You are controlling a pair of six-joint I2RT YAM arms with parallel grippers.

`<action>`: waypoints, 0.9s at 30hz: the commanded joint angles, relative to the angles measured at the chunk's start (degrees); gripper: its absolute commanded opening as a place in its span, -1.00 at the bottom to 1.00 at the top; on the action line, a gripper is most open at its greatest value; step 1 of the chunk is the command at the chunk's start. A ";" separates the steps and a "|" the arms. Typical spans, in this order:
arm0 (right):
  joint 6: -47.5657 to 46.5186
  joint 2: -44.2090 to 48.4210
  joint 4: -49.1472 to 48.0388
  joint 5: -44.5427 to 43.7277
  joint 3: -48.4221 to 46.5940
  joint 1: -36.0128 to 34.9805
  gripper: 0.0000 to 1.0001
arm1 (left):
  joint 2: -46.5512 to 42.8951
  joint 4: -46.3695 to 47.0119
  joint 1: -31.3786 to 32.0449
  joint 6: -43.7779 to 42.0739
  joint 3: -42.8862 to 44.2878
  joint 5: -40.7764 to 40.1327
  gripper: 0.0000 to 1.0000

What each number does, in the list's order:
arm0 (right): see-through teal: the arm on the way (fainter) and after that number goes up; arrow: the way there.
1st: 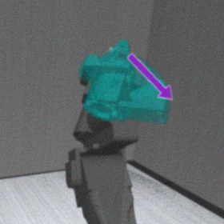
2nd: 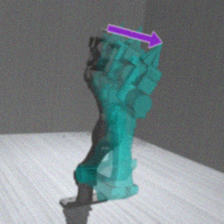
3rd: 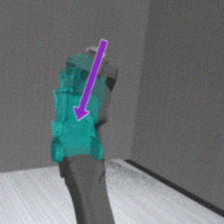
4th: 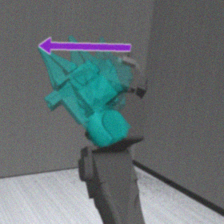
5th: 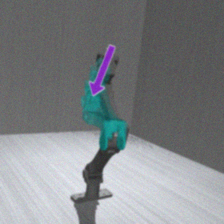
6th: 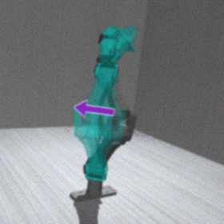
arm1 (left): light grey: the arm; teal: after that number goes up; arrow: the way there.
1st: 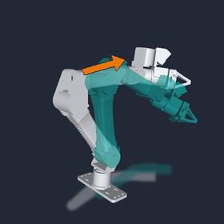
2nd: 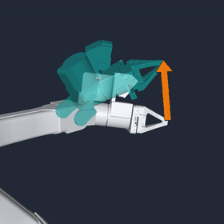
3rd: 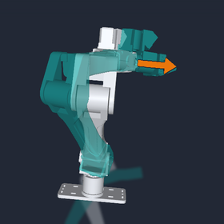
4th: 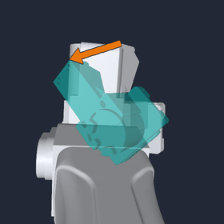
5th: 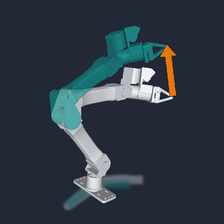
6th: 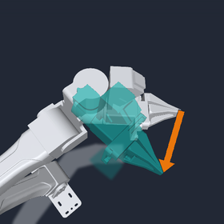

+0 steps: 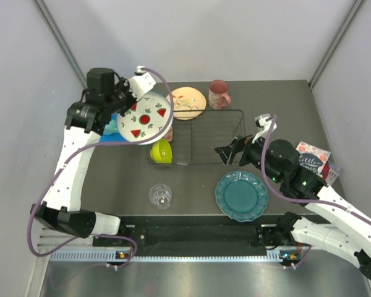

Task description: Load the mixed dishes into the dish rack

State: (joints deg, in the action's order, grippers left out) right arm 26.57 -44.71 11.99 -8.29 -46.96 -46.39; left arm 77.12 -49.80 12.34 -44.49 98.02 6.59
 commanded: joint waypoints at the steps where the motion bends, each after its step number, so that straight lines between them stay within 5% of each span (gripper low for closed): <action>1: 0.59 3.74 -0.65 -4.27 0.99 -0.45 1.00 | 2.93 14.62 6.63 2.04 2.71 -7.98 -1.00; 13: 1.82 7.53 1.11 -6.91 4.68 -0.54 0.99 | 11.38 28.08 16.31 -1.73 3.15 -15.37 -1.00; 27: 2.44 6.92 -0.65 -6.91 6.88 -0.10 0.99 | 7.08 58.31 20.79 -17.47 -16.45 -18.37 -1.00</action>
State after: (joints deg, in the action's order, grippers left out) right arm 28.73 -37.93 13.63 -14.13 -40.10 -46.37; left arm 89.49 -11.53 32.14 -56.03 84.49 -10.00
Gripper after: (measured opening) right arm 0.996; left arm 0.037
